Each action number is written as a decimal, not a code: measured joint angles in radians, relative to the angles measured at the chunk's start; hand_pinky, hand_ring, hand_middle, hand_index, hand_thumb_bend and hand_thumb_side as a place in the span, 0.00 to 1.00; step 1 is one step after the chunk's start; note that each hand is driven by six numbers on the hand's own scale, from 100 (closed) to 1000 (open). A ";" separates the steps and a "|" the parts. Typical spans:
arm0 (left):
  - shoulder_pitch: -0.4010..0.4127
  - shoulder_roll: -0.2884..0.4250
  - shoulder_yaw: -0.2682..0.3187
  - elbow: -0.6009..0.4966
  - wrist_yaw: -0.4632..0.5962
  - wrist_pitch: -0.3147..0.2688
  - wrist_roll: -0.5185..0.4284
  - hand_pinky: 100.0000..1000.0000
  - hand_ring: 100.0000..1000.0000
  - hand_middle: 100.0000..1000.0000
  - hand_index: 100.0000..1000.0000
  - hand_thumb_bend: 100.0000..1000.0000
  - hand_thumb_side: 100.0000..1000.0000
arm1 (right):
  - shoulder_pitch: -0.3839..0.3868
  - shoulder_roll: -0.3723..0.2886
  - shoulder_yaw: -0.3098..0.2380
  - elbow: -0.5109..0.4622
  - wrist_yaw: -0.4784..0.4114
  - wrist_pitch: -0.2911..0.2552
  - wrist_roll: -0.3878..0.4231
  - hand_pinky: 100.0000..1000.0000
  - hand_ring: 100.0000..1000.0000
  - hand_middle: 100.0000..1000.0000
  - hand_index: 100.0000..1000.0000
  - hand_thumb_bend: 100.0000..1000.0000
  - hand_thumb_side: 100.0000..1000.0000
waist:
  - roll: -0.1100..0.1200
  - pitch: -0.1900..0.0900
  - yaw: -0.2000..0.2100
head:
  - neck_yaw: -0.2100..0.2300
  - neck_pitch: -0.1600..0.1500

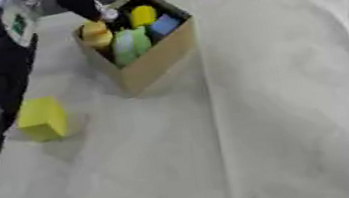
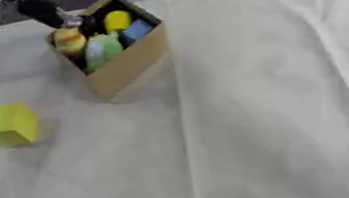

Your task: Pick up objects on the table and place them in the box.

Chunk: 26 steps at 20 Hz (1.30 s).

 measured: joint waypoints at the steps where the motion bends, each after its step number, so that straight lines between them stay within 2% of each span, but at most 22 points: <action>1: 0.023 0.038 -0.018 -0.038 0.036 -0.008 -0.010 0.83 0.81 0.79 0.88 0.50 0.42 | 0.009 -0.004 0.003 -0.001 -0.010 0.002 0.008 0.89 0.80 0.62 0.83 0.00 0.52 | 0.000 0.000 0.002 | -0.005 0.002; 7: 0.192 0.263 -0.084 -0.289 0.242 -0.004 -0.085 0.84 0.82 0.80 0.88 0.56 0.45 | 0.051 -0.020 0.006 0.001 -0.048 0.003 0.036 0.89 0.80 0.62 0.84 0.00 0.52 | -0.001 0.000 0.004 | -0.022 0.004; 13: 0.345 0.407 -0.111 -0.456 0.359 0.029 -0.155 0.84 0.82 0.81 0.89 0.60 0.48 | 0.056 -0.020 0.001 0.003 -0.050 0.004 0.039 0.89 0.80 0.62 0.84 0.00 0.52 | -0.009 0.000 -0.005 | -0.026 0.004; 19: 0.415 0.462 -0.142 -0.507 0.403 0.054 -0.218 0.85 0.83 0.82 0.89 0.62 0.50 | 0.050 -0.020 0.001 0.009 -0.050 0.004 0.041 0.89 0.81 0.62 0.84 0.00 0.52 | -0.009 0.000 -0.006 | -0.027 0.003; 26: 0.433 0.467 -0.156 -0.477 0.420 0.072 -0.251 0.84 0.83 0.81 0.89 0.66 0.49 | 0.050 -0.017 0.001 0.009 -0.050 0.009 0.037 0.89 0.81 0.61 0.84 0.00 0.52 | -0.012 0.008 -0.006 | -0.021 0.002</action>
